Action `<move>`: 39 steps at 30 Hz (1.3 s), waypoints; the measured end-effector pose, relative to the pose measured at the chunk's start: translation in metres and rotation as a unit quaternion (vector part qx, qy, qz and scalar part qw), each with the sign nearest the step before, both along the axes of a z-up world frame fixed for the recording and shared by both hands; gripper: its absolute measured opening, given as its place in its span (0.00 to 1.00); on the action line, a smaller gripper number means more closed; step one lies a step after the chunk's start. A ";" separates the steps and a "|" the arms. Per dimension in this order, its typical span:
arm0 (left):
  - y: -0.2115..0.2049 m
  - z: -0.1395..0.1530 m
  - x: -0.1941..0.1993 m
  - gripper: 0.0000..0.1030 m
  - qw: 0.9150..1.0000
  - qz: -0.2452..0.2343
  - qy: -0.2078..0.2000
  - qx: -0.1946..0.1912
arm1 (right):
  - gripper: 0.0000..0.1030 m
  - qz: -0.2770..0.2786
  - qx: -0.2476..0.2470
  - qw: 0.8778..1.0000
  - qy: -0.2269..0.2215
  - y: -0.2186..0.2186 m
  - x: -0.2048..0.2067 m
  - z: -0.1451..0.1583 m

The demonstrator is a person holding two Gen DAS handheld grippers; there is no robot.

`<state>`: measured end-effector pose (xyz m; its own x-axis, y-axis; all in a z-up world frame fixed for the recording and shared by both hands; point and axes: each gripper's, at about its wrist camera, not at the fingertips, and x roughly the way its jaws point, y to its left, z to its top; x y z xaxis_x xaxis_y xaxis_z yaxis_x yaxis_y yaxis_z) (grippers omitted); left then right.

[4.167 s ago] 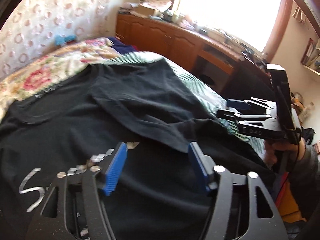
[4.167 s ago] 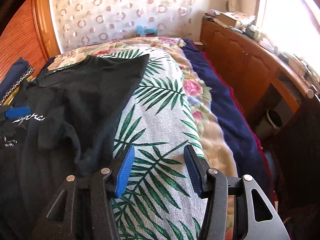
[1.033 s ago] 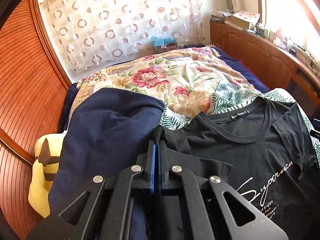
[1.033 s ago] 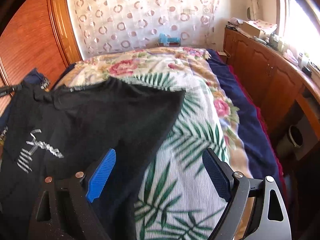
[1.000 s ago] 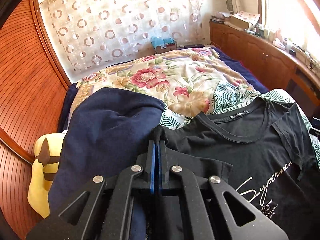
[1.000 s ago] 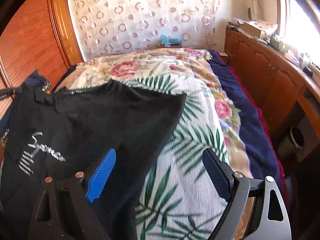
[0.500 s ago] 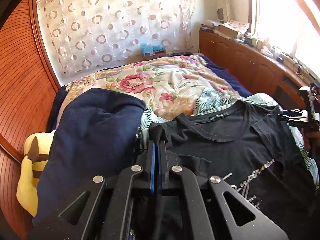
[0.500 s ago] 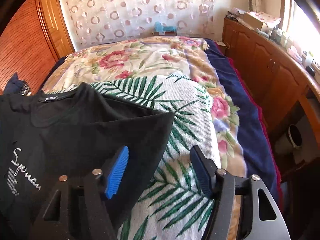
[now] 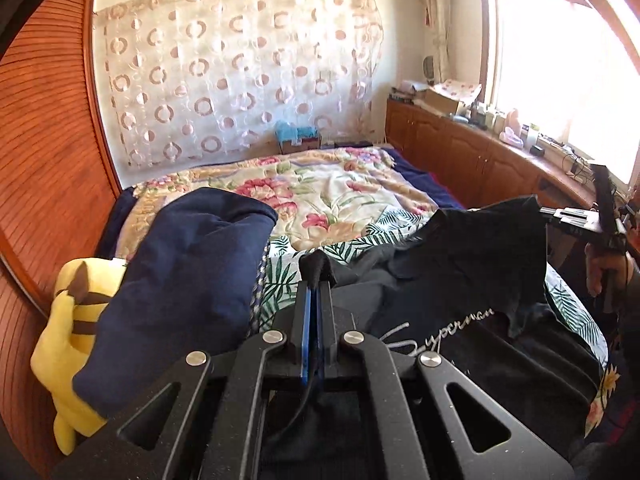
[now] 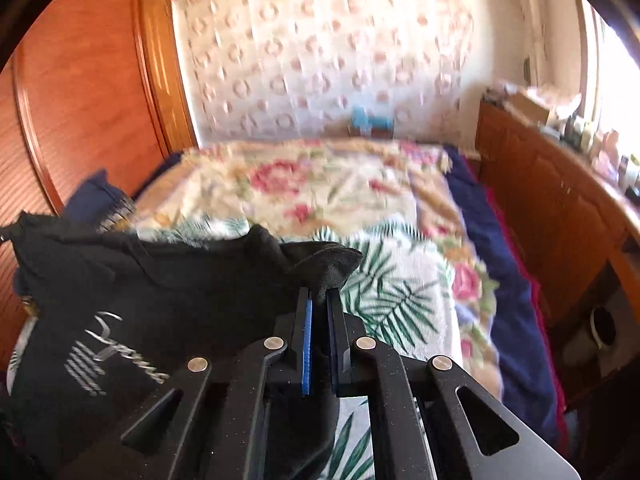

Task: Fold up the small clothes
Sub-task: 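Lift the black shirt with the left gripper while the right gripper grasps its other end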

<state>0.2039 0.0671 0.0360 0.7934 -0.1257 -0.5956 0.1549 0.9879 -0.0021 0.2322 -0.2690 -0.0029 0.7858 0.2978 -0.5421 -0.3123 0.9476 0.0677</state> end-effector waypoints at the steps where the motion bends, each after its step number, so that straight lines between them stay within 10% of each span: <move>1: 0.002 0.001 -0.010 0.03 1.000 0.001 -0.006 -0.003 | 0.06 0.006 0.004 1.000 -0.009 0.000 -0.012 0.005; 22: 0.041 -0.012 -0.183 0.03 0.995 0.027 -0.074 -0.061 | 0.06 0.009 -0.005 0.996 -0.090 -0.024 -0.222 -0.004; 39: 0.065 -0.057 -0.237 0.03 0.996 0.073 -0.022 -0.048 | 0.06 0.010 -0.018 1.000 -0.022 -0.053 -0.297 -0.025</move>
<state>-0.0327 0.1323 -0.0212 0.8325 -0.0615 -0.5506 0.0120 0.9956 -0.0931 -0.0652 -0.3222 -0.0281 0.8030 0.2945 -0.5181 -0.3327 0.9428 0.0203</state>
